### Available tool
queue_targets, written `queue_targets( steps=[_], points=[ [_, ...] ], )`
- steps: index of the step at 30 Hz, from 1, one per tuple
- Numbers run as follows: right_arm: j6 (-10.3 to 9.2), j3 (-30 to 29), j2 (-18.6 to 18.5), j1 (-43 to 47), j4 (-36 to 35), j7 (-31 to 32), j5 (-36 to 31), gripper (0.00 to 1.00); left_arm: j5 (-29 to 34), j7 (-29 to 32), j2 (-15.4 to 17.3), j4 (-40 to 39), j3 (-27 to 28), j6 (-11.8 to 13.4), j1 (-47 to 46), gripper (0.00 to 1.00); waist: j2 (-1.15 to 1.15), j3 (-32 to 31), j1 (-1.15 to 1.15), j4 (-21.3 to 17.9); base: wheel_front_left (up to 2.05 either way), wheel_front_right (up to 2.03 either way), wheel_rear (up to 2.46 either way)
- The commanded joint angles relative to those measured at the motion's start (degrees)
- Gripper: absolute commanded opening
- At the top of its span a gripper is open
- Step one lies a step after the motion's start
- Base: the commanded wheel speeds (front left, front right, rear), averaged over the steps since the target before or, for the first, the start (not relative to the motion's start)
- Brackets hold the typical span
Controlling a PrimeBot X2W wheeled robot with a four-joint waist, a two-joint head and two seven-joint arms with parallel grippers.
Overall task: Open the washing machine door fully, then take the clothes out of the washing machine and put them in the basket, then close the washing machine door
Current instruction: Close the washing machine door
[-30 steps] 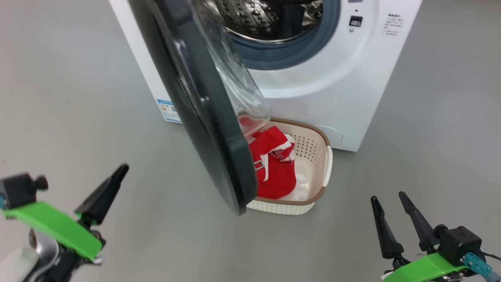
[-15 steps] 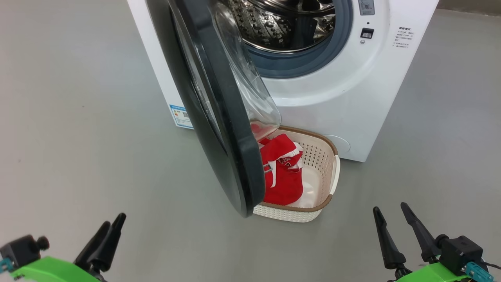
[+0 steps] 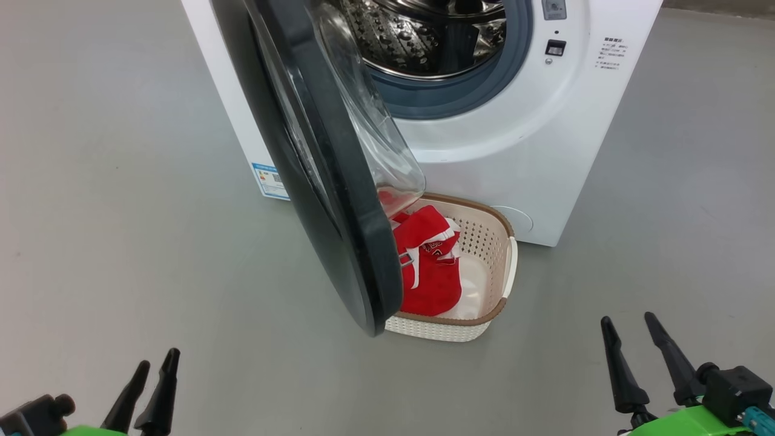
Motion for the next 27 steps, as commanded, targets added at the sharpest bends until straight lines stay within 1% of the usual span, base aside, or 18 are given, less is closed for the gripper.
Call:
queue_targets(
  steps=[1, 6, 7, 12, 17, 21, 24, 27],
  points=[
    [0.37, 0.8, -1.0, -0.1, -1.6, -0.4, 0.1, 1.0, 3.6, -0.7, 0.8, -0.8, 4.2, -0.3, -0.3, 1.0, 0.0, -0.1, 0.0, -0.1, 0.0, 0.0, 0.0],
    [0.37, -0.3, -0.8, 0.3, -1.9, -0.4, 0.1, 1.0, 15.7, -0.7, -4.1, -2.5, 11.5, -0.3, 2.4, 1.0, 0.0, -0.6, 0.0, -0.3, 0.0, 0.0, 0.0],
    [0.37, -0.3, -0.8, 0.3, -1.9, -0.4, 0.1, 1.0, 15.7, -0.7, -4.1, -2.5, 11.5, -0.3, 2.4, 1.0, 0.0, -0.6, 0.0, -0.3, 0.0, 0.0, 0.0],
    [0.37, -1.2, -0.9, 0.4, -2.2, -0.4, 0.1, 1.0, 28.4, -0.7, -8.6, -7.2, 17.5, -0.3, 5.2, 1.0, 0.0, -0.8, 0.0, -0.2, 0.0, 0.0, 0.0],
    [0.37, -2.1, -1.0, 0.3, -2.6, -0.4, 0.1, 1.0, 39.0, -0.7, -12.1, -12.9, 21.0, -0.3, 7.5, 1.0, 0.0, -1.0, 0.0, 0.0, 0.0, 0.0, 0.0],
    [0.37, -2.6, -0.9, 0.3, -2.9, -0.4, 0.3, 1.0, 44.7, -0.7, -13.7, -16.3, 21.3, -0.3, 8.9, 1.0, 0.0, -1.2, 0.0, 0.2, 0.0, 0.0, 0.0],
    [0.37, -2.6, -1.0, 0.3, -3.0, -0.4, 0.3, 1.0, 46.5, -0.7, -14.9, -17.6, 21.8, -0.3, 9.9, 1.0, 0.0, -1.3, 0.0, 0.3, 0.0, 0.0, 0.0],
    [0.37, -2.6, -1.0, 0.6, -2.8, -0.4, 0.2, 1.0, 47.1, -0.7, -15.8, -17.0, 21.6, -0.3, 10.7, 1.0, 0.0, -1.5, 0.0, 0.4, 0.0, 0.0, 0.0]
  ],
)
